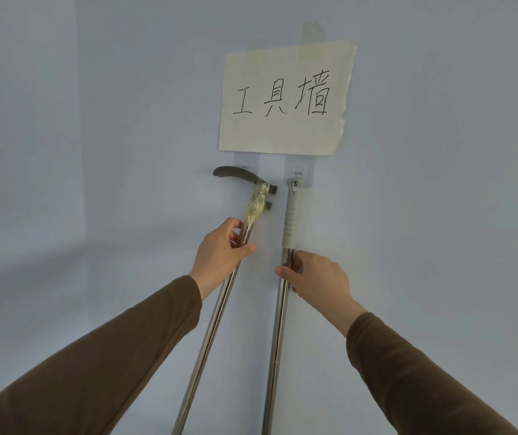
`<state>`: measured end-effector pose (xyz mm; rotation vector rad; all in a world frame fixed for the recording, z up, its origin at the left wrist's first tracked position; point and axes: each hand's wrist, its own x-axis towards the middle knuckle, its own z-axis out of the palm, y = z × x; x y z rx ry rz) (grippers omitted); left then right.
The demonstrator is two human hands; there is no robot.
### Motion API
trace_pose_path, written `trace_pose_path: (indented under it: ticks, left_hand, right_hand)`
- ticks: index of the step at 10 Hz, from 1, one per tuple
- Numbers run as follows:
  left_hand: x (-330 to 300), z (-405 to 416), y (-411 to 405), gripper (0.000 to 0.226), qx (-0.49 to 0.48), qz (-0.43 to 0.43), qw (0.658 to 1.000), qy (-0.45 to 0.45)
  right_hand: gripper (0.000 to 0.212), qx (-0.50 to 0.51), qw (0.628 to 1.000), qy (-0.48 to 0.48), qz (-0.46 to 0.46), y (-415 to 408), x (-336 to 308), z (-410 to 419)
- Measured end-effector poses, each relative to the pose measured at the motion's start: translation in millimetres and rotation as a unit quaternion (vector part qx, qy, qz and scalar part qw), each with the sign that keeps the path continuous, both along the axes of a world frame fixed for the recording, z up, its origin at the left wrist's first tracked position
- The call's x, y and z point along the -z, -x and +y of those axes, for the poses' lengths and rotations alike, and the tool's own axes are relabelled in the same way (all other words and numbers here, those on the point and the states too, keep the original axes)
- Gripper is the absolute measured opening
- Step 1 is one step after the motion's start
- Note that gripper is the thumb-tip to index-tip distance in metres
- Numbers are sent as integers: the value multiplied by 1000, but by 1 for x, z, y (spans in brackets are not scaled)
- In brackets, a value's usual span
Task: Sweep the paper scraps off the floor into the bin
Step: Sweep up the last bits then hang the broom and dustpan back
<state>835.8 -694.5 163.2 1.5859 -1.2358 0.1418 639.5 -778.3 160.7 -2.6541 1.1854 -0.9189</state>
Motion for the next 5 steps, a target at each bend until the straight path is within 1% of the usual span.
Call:
trace_pose_path:
  ticks: [3,4,5]
  left_hand:
    - [-3,8,3,47,-13,-11,1000,-13]
    - [1,11,2,50,-12,-14,1000,-13]
    - [-1,19,1,55,-18,-27,999,-17]
  right_hand:
    - [40,13,1000,1,8,4,-3,1]
    - [42,20,1000,0,13,6,-4,4]
    - [43,27,999,22,18,14,-12,11]
